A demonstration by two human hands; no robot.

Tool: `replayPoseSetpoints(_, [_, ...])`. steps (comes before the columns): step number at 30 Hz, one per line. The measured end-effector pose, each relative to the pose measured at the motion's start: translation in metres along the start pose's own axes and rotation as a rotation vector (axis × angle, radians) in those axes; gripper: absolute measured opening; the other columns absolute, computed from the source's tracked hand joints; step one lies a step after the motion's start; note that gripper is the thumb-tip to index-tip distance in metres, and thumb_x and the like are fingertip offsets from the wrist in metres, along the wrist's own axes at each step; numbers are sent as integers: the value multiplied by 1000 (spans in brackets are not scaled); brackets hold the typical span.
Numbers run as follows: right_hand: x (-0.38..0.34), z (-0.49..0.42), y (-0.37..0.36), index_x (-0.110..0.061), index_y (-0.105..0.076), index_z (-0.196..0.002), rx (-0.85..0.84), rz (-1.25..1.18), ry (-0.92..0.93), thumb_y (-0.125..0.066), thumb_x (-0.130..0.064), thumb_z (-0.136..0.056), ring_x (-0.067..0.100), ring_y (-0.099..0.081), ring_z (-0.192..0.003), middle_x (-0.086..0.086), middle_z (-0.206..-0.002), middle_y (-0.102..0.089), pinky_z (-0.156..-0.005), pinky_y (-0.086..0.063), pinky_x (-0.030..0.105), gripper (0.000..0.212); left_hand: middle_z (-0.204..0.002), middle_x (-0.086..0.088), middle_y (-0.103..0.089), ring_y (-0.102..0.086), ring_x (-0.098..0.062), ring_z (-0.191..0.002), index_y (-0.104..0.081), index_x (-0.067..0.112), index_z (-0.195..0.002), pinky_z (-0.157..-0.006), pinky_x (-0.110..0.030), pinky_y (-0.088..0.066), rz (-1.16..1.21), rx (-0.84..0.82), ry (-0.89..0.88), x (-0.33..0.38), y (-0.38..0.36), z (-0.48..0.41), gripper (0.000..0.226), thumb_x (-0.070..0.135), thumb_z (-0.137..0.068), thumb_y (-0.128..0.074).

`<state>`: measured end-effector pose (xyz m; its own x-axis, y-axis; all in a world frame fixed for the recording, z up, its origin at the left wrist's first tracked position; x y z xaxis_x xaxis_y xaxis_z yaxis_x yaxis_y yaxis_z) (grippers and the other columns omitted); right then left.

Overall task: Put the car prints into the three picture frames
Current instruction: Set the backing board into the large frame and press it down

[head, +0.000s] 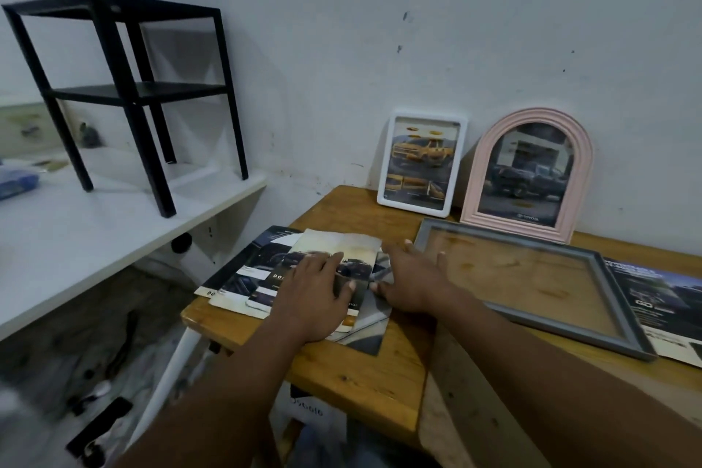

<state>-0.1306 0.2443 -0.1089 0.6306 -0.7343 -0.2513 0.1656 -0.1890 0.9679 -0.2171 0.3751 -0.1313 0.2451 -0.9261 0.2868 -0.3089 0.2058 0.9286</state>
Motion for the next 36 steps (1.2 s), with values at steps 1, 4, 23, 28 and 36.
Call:
replayPoseSetpoints(1, [-1,1,3,-26,-27,-150,28,-36,-1,-60,-47,-91,27,-16,-150,6,-158,-32,-115,-3,63,71,-160,-6,-35,-25,-24,-149,-29,23,-156,-121,-48,-25,-11,-2,-5,0,-1,-1,65,55,-101,-37])
replayPoseSetpoints(4, [-8,3,11,-31,-35,-141,145,-148,28,-66,-28,-89,27,-44,-132,2,-136,-55,-110,-19,56,60,-159,-5,-35,-27,-26,-148,-29,26,-156,-120,-50,-26,-25,-10,-10,0,-4,-3,63,56,-100,-35])
replayPoseSetpoints(23, [111,44,147,-25,-45,-140,551,-438,-102,-56,3,-93,27,-51,-122,8,-140,-50,-85,-46,29,56,-150,-8,-47,-49,-29,-132,-32,25,-155,-106,-46,-45,164,-218,89,23,-2,-36,81,50,-87,-69])
replayPoseSetpoints(28, [166,76,149,-21,-44,-142,560,-403,-227,-58,4,-91,34,-48,-127,13,-143,-46,-98,-47,43,58,-155,-11,-41,-44,-33,-137,-32,23,-155,-110,-48,-43,-1,-280,106,44,-7,-54,79,53,-90,-64])
replayPoseSetpoints(36, [258,105,139,-22,-38,-147,470,-273,-415,-65,5,-86,36,-44,-130,16,-149,-39,-100,-43,41,71,-148,-1,-49,-48,-23,-131,-38,27,-150,-107,-44,-45,191,-233,-206,155,-25,-62,61,48,-97,-58])
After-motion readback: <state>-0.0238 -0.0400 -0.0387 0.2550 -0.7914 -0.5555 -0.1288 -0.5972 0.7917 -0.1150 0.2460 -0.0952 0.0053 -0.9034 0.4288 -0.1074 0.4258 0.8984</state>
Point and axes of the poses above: each hand's wrist, its own z-axis away from the middle knuckle, its own y-axis out of the back of the hand, x = y × z, the point moved 10 cm from there along -z, towards the middle knuckle
